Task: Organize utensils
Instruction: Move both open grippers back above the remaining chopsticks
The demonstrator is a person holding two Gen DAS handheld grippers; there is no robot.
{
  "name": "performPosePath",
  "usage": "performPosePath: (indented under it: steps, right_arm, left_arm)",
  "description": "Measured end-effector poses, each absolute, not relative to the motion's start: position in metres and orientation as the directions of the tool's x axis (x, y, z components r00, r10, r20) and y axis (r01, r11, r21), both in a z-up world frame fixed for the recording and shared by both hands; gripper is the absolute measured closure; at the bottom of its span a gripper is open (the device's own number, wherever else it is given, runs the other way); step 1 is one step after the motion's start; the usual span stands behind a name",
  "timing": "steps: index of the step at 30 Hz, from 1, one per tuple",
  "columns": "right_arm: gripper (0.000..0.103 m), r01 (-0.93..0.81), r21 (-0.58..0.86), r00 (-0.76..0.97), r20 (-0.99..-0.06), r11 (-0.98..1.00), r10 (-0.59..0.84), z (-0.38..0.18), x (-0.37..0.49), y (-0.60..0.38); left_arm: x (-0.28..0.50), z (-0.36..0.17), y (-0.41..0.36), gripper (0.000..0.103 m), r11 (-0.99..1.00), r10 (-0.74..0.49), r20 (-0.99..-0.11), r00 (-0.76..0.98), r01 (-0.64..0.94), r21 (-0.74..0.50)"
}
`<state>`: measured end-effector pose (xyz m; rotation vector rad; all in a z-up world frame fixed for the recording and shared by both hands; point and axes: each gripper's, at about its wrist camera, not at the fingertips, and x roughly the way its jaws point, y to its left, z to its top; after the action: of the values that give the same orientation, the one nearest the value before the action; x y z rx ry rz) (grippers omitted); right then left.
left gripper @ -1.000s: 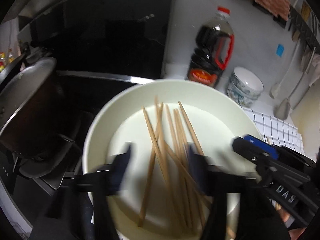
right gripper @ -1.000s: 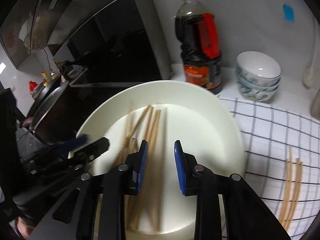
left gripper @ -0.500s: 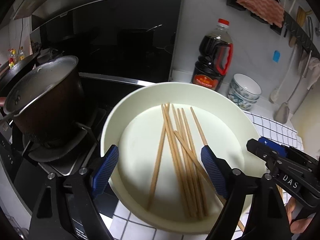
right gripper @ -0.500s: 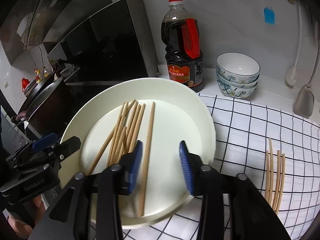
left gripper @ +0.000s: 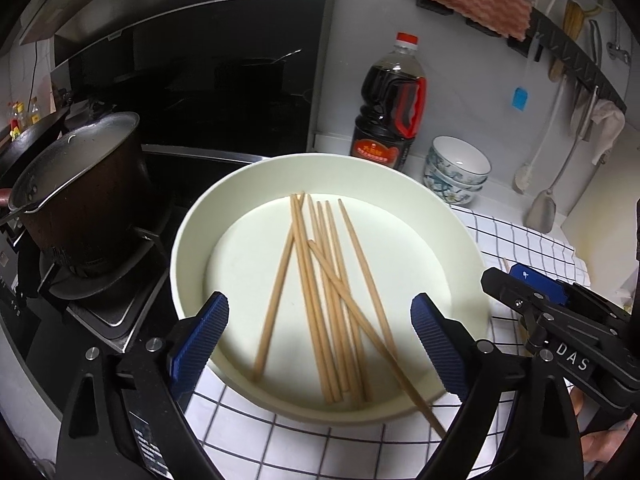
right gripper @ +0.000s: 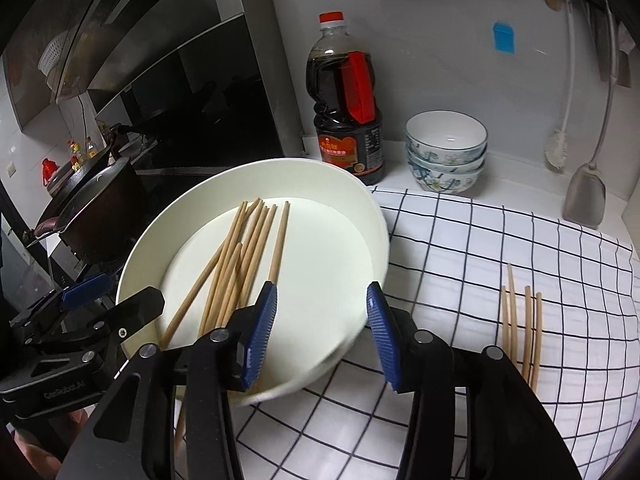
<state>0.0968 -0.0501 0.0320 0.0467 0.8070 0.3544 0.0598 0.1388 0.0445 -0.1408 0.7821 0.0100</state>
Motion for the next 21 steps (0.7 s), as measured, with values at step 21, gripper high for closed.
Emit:
performPosePath:
  steps: [21]
  right_arm:
    - [0.043, -0.199, 0.195, 0.688, -0.670, 0.960, 0.279, 0.029, 0.063, -0.145]
  left_arm:
    - [0.042, 0.051, 0.055, 0.008, 0.993, -0.111, -0.697, 0.708, 0.059, -0.099]
